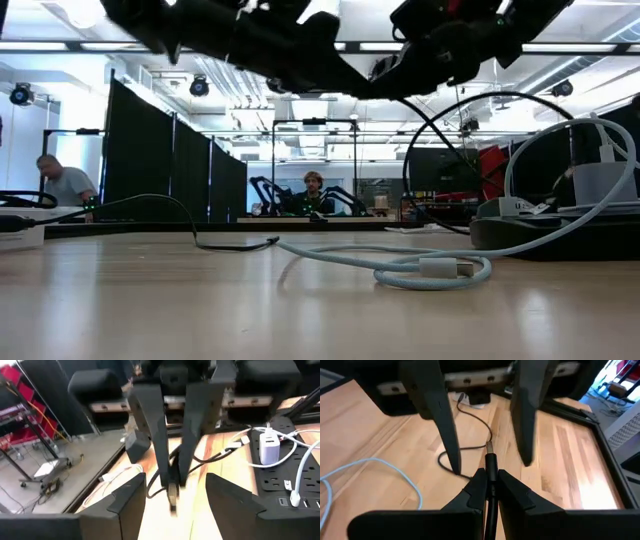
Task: Insert USB
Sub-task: Insert the black charger cable into the bottom black outlet extension
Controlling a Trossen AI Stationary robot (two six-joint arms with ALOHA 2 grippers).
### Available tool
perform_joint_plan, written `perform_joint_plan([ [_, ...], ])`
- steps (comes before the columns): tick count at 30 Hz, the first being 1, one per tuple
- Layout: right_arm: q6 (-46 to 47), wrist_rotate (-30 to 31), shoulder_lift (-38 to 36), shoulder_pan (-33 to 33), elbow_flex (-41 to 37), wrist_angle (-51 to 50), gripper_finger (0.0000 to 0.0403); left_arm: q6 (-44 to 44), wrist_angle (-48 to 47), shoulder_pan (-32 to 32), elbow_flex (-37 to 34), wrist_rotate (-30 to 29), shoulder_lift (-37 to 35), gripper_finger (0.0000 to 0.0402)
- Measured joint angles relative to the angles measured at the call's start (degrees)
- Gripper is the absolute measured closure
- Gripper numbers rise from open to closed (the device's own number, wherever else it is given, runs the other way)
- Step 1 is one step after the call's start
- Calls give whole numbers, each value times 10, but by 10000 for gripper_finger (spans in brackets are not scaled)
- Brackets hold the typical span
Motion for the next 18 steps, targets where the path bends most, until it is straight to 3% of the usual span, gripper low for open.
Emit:
perform_joint_plan([
  [3, 0, 1, 3, 1, 0, -3, 386, 2, -32, -1, 19, 0, 0, 224],
  [12, 0, 1, 3, 2, 0, -5, 386, -4, -78, -2, 21, -1, 0, 329],
  [18, -4, 0, 3, 1, 0, -7, 386, 3, -78, -2, 21, -2, 0, 358],
])
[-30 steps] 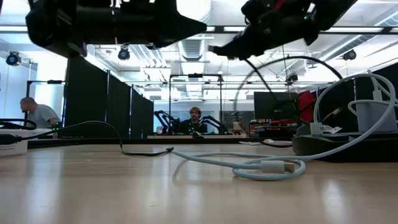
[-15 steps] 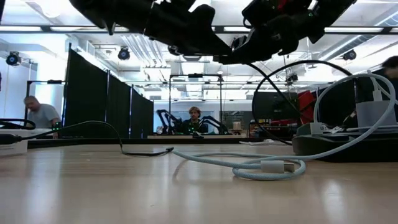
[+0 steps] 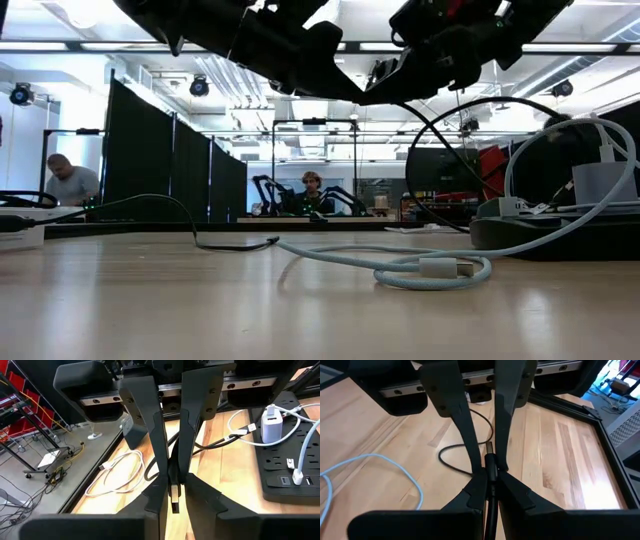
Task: Insert USB
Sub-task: Insert the black charger cable into the bottom black outlet extension
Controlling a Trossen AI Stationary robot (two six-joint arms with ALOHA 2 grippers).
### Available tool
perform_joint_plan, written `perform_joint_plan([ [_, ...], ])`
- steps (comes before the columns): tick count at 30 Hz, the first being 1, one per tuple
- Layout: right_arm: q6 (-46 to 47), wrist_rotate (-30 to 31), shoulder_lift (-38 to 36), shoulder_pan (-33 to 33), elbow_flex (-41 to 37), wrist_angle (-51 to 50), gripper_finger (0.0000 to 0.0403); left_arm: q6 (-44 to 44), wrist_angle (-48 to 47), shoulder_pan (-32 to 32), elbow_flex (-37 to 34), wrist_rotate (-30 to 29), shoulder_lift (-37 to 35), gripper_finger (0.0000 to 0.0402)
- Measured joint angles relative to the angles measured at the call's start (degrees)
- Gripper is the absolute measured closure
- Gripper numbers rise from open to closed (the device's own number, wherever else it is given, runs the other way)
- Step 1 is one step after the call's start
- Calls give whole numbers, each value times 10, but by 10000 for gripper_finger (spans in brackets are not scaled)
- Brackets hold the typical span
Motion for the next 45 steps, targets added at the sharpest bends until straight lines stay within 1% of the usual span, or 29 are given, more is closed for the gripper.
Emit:
perform_joint_plan([
  [6, -4, 0, 0, 0, 0, -11, 386, 1, -9, 0, 0, 2, 0, 373],
  [9, -4, 0, 0, 0, 0, -12, 386, -1, -12, 0, 0, 3, 0, 373],
  [12, -5, 0, 0, 0, 0, -13, 386, -3, -16, -1, 0, 6, 0, 367],
  [15, -9, -2, 0, 0, 0, -18, 386, -4, -25, -1, -1, 22, 0, 356],
  [21, -15, -2, 0, 0, 0, -21, 386, -14, -30, 0, -1, 28, 0, 335],
  [24, -15, -1, 0, 0, 0, -20, 386, -14, -30, 0, -1, 29, 0, 332],
  [27, -15, -1, 0, 0, 0, -21, 386, -14, -30, 0, -1, 27, 0, 346],
  [31, -15, 1, 0, 0, 0, -21, 386, 0, -31, -2, -1, -1, 0, 389],
  [32, -15, 1, 0, 0, 0, -21, 386, 0, -30, -2, -1, -3, 0, 394],
  [39, -31, -5, 0, 0, -1, -7, 385, 6, -30, -3, -1, -15, 0, 395],
  [41, -40, -6, -6, 0, -1, -2, 367, 8, -26, -3, -1, -20, 0, 395],
  [45, -45, -26, -45, -6, -1, 5, 280, 8, -14, -4, -6, -20, 0, 395],
])
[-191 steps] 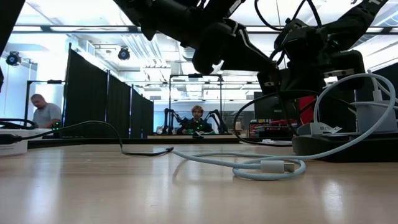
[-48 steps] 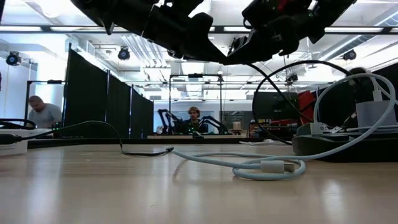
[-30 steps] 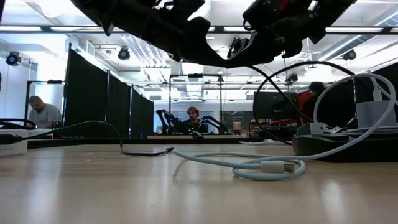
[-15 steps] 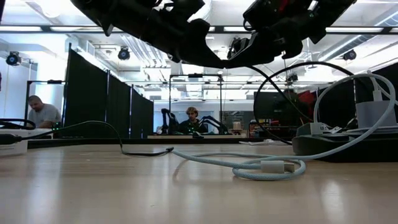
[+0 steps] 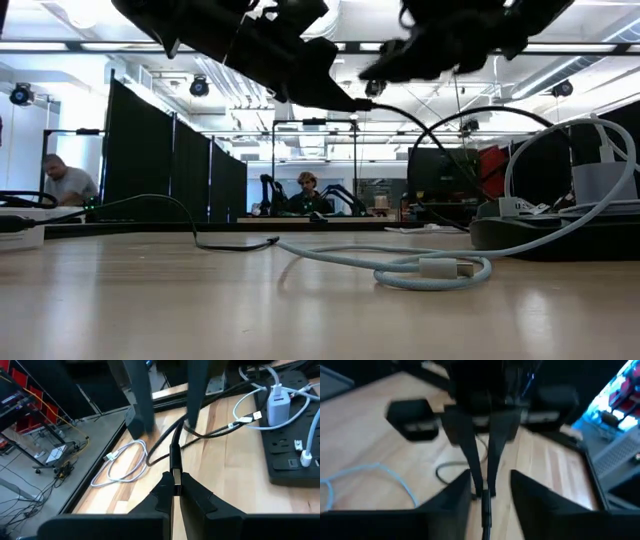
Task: Insert USB
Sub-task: Insert the black charger cable into the bottom black outlet extension
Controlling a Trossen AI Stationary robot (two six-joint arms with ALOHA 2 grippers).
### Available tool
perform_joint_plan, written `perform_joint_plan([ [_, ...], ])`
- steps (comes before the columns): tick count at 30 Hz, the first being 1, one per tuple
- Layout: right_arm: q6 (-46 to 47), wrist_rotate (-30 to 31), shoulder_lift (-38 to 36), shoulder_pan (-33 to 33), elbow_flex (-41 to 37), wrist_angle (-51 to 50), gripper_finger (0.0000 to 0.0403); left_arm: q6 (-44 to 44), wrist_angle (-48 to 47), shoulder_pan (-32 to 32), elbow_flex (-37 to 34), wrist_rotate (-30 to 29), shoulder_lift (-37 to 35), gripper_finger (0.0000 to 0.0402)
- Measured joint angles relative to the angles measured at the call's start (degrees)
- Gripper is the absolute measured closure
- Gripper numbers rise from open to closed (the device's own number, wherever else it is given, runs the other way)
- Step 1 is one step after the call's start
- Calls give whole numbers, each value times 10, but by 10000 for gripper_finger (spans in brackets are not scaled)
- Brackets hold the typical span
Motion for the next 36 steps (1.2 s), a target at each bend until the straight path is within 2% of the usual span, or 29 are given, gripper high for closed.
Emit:
perform_joint_plan([
  [4, 9, -91, -34, -25, -17, -10, 201, 9, 39, -4, -8, 0, 0, 395],
  [6, 26, -93, -43, -41, -37, 12, 182, 15, 47, -6, -10, 1, 0, 395],
  [9, 55, -87, -42, -57, -84, 88, 174, 21, 66, -9, -10, 10, -1, 395],
  [12, 80, -100, -37, -56, -119, 184, 180, 25, 84, -10, -10, 25, -1, 395],
  [14, 94, -109, -31, -54, -132, 212, 187, 27, 91, -11, -10, 26, -1, 395],
  [30, 133, -115, -4, -35, -125, 241, 236, 31, 124, -11, -9, 26, -2, 396],
  [36, 133, -114, 1, -34, -120, 245, 271, 32, 124, -11, -9, 25, -2, 396],
])
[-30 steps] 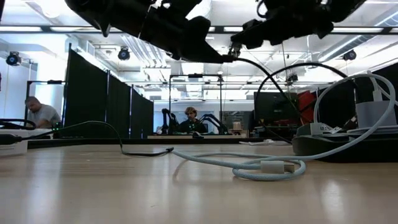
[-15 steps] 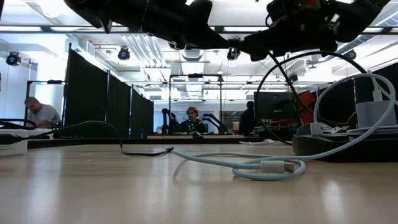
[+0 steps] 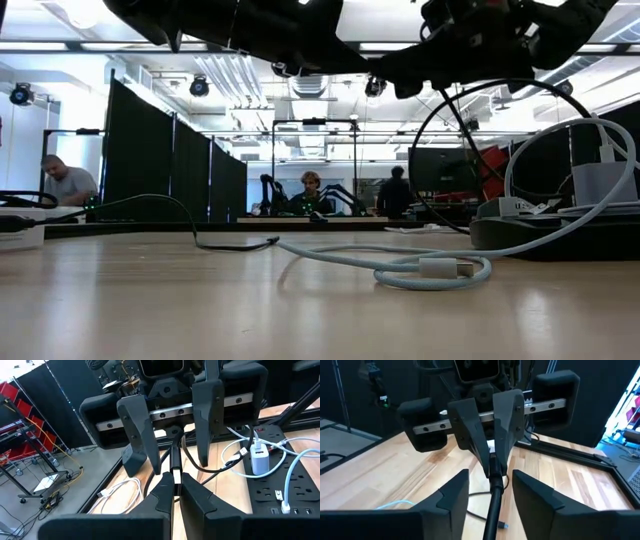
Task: Insert USB
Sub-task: Insert the black charger cable into the bottom black outlet extension
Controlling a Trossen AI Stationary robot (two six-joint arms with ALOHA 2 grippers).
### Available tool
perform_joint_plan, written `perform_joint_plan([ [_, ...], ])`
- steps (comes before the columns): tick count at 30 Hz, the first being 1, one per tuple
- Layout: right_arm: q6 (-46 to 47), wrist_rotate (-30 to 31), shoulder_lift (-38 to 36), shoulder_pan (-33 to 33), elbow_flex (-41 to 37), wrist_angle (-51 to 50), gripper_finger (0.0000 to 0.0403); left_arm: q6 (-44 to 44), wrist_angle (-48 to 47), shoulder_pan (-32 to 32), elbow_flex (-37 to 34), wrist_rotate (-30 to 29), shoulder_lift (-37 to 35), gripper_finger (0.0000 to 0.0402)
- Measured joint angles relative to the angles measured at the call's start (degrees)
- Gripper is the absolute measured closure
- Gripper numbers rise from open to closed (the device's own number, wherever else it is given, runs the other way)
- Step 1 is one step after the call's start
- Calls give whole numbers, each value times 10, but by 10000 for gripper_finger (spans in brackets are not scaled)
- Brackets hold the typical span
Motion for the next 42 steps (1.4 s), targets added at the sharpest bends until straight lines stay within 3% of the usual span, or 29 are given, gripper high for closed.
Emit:
perform_joint_plan([
  [10, -2, 1, 0, 0, 0, -2, 386, -1, 0, 0, 0, 0, 0, 396],
  [16, -14, 47, -29, 1, 1, -46, 386, -9, -5, 1, 2, 2, 0, 393],
  [18, -23, 78, -67, 2, 10, -119, 386, -10, -24, 2, 3, -1, -1, 377],
  [22, -38, 136, -144, 26, 85, -373, 386, -11, -57, 0, 0, 2, -1, 337],
  [26, 3, 181, -160, 86, 178, -597, 386, -13, -69, 4, 1, -17, -1, 307],
  [29, 72, 183, -137, 139, 237, -683, 386, -21, -74, 4, 0, -52, -1, 293],
  [34, 164, 186, -59, 214, 296, -766, 386, -27, -95, 3, 0, -165, -7, 289],
  [42, 231, 183, 85, 256, 362, -864, 386, -54, -173, 2, 0, -248, -19, 300],
])
